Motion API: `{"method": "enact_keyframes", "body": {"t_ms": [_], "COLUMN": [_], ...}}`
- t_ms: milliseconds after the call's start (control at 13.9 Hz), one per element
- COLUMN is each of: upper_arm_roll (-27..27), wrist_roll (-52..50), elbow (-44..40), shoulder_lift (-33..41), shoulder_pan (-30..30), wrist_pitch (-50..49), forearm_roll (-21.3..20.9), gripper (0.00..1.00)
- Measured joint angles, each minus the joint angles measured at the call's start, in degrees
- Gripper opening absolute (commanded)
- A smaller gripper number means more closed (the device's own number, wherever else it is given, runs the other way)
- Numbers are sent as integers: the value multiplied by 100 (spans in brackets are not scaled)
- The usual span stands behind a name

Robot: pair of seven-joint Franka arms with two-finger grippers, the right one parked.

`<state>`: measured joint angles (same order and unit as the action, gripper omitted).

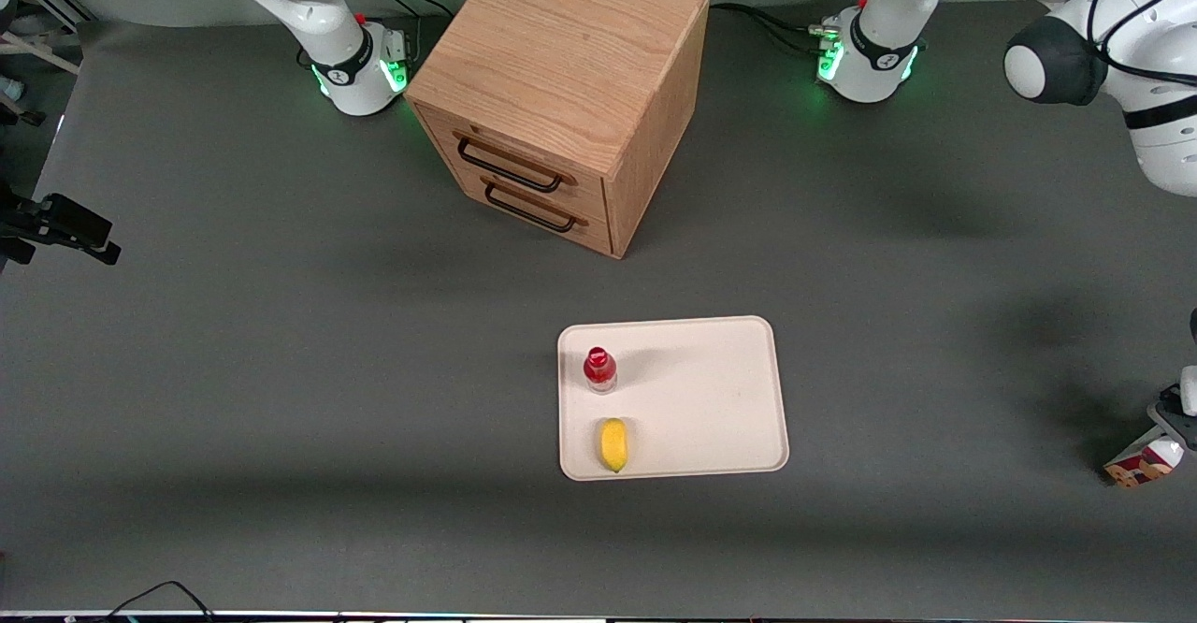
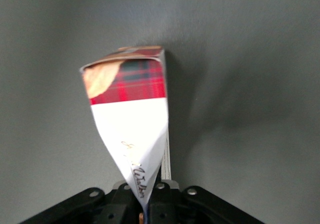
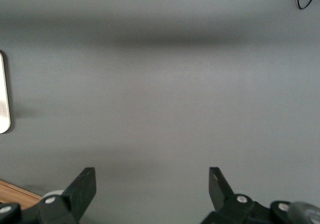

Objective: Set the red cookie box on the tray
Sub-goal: 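Lift the cookie box upright with the left gripper, then carry the cookie box over the white tray and lower it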

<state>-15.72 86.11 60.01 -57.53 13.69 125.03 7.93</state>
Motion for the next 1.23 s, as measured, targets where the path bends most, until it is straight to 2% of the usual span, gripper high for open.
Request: {"method": "enact_keyframes", "body": {"t_ms": [216,361,794,938,1082,1227], "upper_arm_roll": [-6,-14,82,570,1596,2505], "wrist_roll": [-729,-1489,-4654,-6007,-7435,-8775], "elbow": [-553,-776,-880,-874,-862,-777], "shoulder_lift": [242,653,2223,2597,2852,2968], "shoulder_pan": [-26,-69,-489,-623,-673,-763], "wrist_pitch": [-1066,-1818,-4074,-4540,-4783,-4893], "forearm_roll": [6,5,-4,-233,-869,-1219], "gripper": [0,0,0,0,0,0]}}
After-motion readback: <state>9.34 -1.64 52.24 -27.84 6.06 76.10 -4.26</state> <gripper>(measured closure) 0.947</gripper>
